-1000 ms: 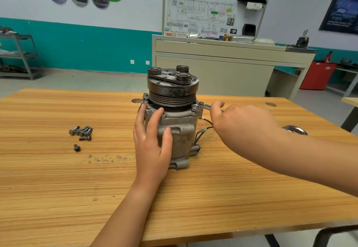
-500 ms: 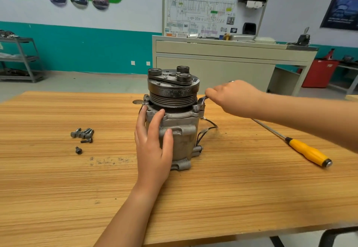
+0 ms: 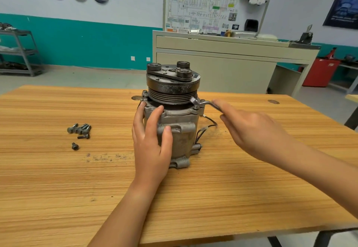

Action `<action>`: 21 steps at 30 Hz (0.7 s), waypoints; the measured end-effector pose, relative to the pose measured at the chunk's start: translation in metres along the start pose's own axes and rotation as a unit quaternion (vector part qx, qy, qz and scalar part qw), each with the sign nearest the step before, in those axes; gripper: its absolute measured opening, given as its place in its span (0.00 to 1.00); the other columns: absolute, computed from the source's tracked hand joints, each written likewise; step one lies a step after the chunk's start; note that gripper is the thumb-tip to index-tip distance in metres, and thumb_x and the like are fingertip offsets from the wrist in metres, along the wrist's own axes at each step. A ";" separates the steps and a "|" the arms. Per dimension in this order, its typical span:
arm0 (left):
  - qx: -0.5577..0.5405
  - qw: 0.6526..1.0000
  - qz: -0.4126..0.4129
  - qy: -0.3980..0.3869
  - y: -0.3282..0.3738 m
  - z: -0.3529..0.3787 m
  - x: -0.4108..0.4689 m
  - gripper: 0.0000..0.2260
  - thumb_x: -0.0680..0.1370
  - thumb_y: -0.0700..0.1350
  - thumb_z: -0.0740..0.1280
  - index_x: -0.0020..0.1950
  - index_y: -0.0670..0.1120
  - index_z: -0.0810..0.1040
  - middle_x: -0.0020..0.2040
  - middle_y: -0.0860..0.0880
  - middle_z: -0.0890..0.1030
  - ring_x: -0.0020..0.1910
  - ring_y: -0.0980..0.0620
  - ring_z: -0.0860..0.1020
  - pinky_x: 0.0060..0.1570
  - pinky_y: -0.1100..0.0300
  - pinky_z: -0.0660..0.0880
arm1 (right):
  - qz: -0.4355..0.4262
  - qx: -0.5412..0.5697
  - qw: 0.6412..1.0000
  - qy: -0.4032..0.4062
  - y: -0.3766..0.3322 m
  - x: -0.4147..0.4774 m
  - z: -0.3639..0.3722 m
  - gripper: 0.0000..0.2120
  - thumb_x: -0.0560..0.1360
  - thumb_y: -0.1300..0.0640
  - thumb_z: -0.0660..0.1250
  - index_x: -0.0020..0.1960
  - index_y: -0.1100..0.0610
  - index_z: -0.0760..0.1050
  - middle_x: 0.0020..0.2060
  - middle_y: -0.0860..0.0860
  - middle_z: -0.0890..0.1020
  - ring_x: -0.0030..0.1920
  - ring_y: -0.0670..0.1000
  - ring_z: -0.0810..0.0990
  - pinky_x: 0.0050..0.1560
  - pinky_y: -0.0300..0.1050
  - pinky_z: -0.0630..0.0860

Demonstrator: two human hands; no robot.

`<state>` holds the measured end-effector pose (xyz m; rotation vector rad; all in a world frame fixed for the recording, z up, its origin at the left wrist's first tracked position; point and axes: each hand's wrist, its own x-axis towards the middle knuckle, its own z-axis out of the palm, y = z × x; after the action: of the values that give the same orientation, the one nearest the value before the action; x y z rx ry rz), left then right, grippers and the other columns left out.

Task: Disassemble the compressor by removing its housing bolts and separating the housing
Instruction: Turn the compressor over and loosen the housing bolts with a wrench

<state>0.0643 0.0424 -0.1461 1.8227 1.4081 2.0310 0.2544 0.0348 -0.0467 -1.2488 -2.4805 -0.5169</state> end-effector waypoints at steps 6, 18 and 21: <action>0.001 1.000 0.000 -0.006 0.001 0.000 0.000 0.18 0.76 0.54 0.56 0.66 0.63 0.63 0.69 0.68 0.51 0.72 0.59 0.55 0.66 0.62 0.57 | 0.073 -0.113 0.990 -0.042 -0.001 -0.003 -0.008 0.26 0.81 0.55 0.50 0.73 0.47 0.41 0.36 0.47 0.67 0.35 0.52 0.68 0.31 0.44 0.62; 0.001 1.000 -0.004 -0.006 0.001 -0.001 0.000 0.18 0.76 0.53 0.56 0.66 0.61 0.63 0.71 0.61 0.54 0.73 0.57 0.56 0.67 0.62 0.56 | 0.091 -0.243 0.946 -0.194 -0.049 0.023 -0.032 0.28 0.74 0.69 0.55 0.72 0.67 0.49 0.27 0.55 0.61 0.25 0.51 0.59 0.21 0.42 0.55; -0.001 1.000 -0.004 -0.010 0.002 -0.001 0.000 0.17 0.76 0.53 0.56 0.65 0.63 0.62 0.71 0.60 0.54 0.73 0.56 0.56 0.66 0.63 0.56 | 0.052 -0.265 0.947 -0.172 -0.035 0.022 -0.038 0.18 0.77 0.62 0.54 0.66 0.62 0.59 0.26 0.51 0.63 0.24 0.50 0.61 0.21 0.40 0.56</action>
<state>0.0643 0.0411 -0.1446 1.8272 1.4053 2.0036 0.2183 0.0138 -0.0093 -1.7943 -2.6244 -1.0712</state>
